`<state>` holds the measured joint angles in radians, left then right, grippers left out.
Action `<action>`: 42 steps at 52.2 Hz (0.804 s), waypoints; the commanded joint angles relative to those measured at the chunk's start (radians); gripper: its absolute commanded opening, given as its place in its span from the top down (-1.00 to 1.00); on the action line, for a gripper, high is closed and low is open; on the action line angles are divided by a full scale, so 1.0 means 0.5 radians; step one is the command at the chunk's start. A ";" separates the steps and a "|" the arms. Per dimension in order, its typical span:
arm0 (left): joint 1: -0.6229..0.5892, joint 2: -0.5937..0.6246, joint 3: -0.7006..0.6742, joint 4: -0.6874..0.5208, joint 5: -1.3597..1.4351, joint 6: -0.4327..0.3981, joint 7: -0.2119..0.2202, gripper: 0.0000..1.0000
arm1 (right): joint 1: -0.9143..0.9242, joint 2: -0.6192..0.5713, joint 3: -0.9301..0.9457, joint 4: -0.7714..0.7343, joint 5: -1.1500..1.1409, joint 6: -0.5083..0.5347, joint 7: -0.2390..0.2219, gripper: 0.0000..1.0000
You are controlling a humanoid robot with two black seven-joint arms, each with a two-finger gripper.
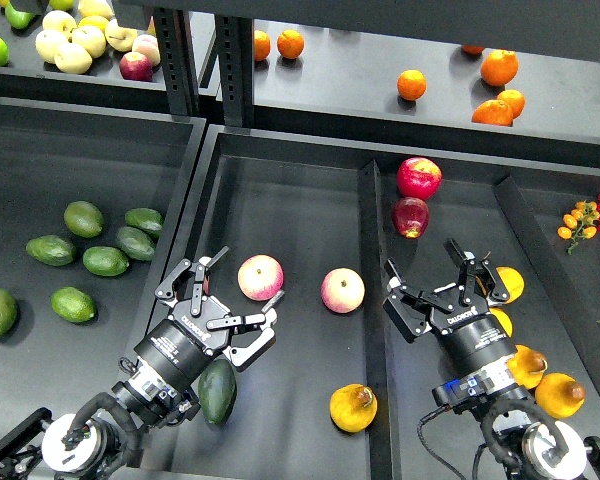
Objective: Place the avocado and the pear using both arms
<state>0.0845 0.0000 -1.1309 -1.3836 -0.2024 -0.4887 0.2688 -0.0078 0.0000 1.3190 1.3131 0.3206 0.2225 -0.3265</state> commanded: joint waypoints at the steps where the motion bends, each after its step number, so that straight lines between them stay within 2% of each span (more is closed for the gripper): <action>1: -0.003 0.000 0.013 0.000 0.046 0.000 0.017 -0.99 | 0.000 0.000 -0.003 0.000 0.000 -0.003 0.000 -0.99; 18: 0.000 0.000 0.035 0.031 0.116 0.000 0.005 -0.99 | 0.003 0.000 -0.009 -0.003 0.003 -0.025 -0.003 -0.99; 42: 0.000 0.000 0.065 0.043 0.116 0.000 0.036 -0.99 | -0.021 0.000 -0.006 0.000 0.003 -0.028 -0.007 -0.99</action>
<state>0.0846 0.0000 -1.1024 -1.3628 -0.1442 -0.4887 0.2867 -0.0162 0.0000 1.3095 1.3126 0.3230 0.2086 -0.3299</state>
